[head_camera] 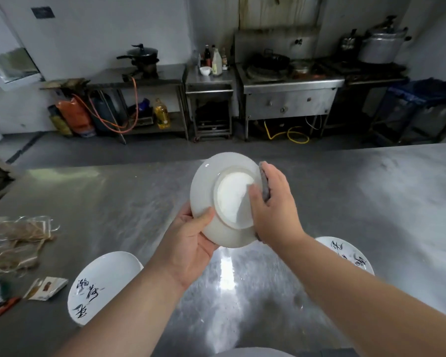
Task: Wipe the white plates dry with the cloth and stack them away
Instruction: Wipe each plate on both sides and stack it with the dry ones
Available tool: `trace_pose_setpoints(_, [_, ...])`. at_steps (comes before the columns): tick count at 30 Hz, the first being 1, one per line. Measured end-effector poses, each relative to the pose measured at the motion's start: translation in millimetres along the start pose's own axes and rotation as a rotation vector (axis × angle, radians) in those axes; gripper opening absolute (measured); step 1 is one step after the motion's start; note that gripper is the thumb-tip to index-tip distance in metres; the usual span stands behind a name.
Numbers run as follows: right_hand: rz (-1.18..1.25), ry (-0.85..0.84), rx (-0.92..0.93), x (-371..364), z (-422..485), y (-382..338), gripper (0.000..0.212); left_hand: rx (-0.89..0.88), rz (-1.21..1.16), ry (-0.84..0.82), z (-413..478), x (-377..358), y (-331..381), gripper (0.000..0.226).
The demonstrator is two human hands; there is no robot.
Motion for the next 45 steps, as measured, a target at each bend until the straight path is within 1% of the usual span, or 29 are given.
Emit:
trace_pose_setpoints(1, [0.006,-0.009,-0.002,3.7,6.7,-1.9,0.054,0.03,0.047,-0.028,0.4,-2.1,4.3,0.047])
trace_pose_setpoints(3, [-0.031,-0.071,0.041,9.5,15.6,-5.5,0.049,0.135,0.15,-0.005,5.1,3.1,13.6,0.049])
trace_pose_setpoints(5, [-0.077,-0.157,0.133,11.0,21.5,-13.6,0.046,0.259,0.253,0.021,7.2,10.7,19.4,0.057])
trace_pose_setpoints(6, [-0.097,-0.208,0.184,9.1,22.9,-19.3,0.046,0.284,0.278,0.018,8.0,12.8,20.3,0.057])
trace_pose_setpoints(8, [-0.125,-0.275,0.242,6.8,23.3,-27.3,0.047,0.257,0.245,0.011,8.8,12.5,19.3,0.05])
trace_pose_setpoints(9, [-0.132,-0.281,0.236,7.3,20.7,-27.9,0.05,0.232,0.194,0.019,8.8,11.2,17.8,0.047])
trace_pose_setpoints(11, [-0.149,-0.296,0.185,5.9,3.0,-22.1,0.064,0.172,0.048,0.083,11.2,13.6,15.7,0.041])
trace_pose_setpoints(13, [-0.165,-0.364,0.16,-6.2,-33.4,-14.9,0.085,0.118,-0.059,0.148,13.8,18.4,13.6,0.039])
trace_pose_setpoints(14, [-0.179,-0.401,0.168,-13.5,-51.3,-10.9,0.089,0.105,-0.077,0.163,13.6,19.3,11.1,0.039])
trace_pose_setpoints(15, [-0.189,-0.419,0.165,-18.0,-60.2,-6.4,0.09,0.102,-0.078,0.166,12.0,18.9,8.4,0.039])
trace_pose_setpoints(16, [-0.194,-0.417,0.151,-18.8,-57.6,-3.4,0.087,0.106,-0.076,0.161,10.0,17.4,5.8,0.039])
trace_pose_setpoints(18, [-0.209,-0.355,0.124,-10.7,-26.8,-4.5,0.083,0.102,-0.092,0.149,7.6,13.1,4.2,0.041])
trace_pose_setpoints(21, [-0.159,-0.308,0.092,3.0,8.0,-21.4,0.073,0.063,-0.131,0.138,9.6,3.7,10.8,0.039])
trace_pose_setpoints(23, [-0.09,-0.331,0.088,-1.4,-8.8,-26.8,0.067,0.044,-0.144,0.134,13.0,-1.9,14.8,0.039])
trace_pose_setpoints(25, [0.044,-0.31,0.019,-4.4,-41.0,-33.4,0.063,0.034,-0.135,0.124,13.4,-5.4,15.0,0.043])
trace_pose_setpoints(27, [0.122,-0.206,-0.016,-1.2,-49.4,-32.4,0.068,0.04,-0.11,0.089,10.7,-8.6,11.1,0.047])
trace_pose_setpoints(28, [0.114,-0.141,-0.019,1.1,-41.9,-28.0,0.067,0.048,-0.091,0.063,8.9,-10.8,9.1,0.047])
trace_pose_setpoints(30, [0.065,-0.042,-0.003,8.9,-18.6,-14.4,0.055,0.073,-0.075,0.028,6.7,-11.8,7.7,0.045])
trace_pose_setpoints(32, [0.086,-0.044,0.026,17.3,2.4,-12.3,0.045,0.127,-0.091,0.046,8.5,-9.2,12.0,0.035])
trace_pose_setpoints(34, [0.086,-0.128,0.051,22.7,12.5,-12.9,0.041,0.169,-0.065,0.087,12.5,-3.7,18.2,0.035])
trace_pose_setpoints(36, [0.05,-0.18,0.055,23.0,9.0,-9.4,0.045,0.166,0.0,0.107,17.6,1.8,21.0,0.035])
trace_pose_setpoints(38, [-0.023,-0.191,0.081,13.7,-15.6,-2.8,0.064,0.132,0.019,0.114,18.9,4.1,19.9,0.033])
trace_pose_setpoints(40, [-0.038,-0.262,0.097,-4.7,-52.4,1.0,0.081,0.084,0.012,0.128,18.4,4.7,14.9,0.034])
trace_pose_setpoints(42, [-0.086,-0.314,0.122,-20.3,-73.3,4.8,0.085,0.055,-0.028,0.123,16.3,4.0,9.3,0.036])
trace_pose_setpoints(45, [-0.07,-0.256,0.106,-10.3,-38.0,-3.4,0.078,0.033,-0.07,0.106,15.6,0.7,7.6,0.041])
Point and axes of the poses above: each hand's wrist, its own z-axis towards the middle knuckle, its own x-axis out of the back of the hand, y = z × x, the point moved 7 cm from there along z, towards the middle knuckle, and after that the axes turned 4 degrees about y, right-handed, at the moved point
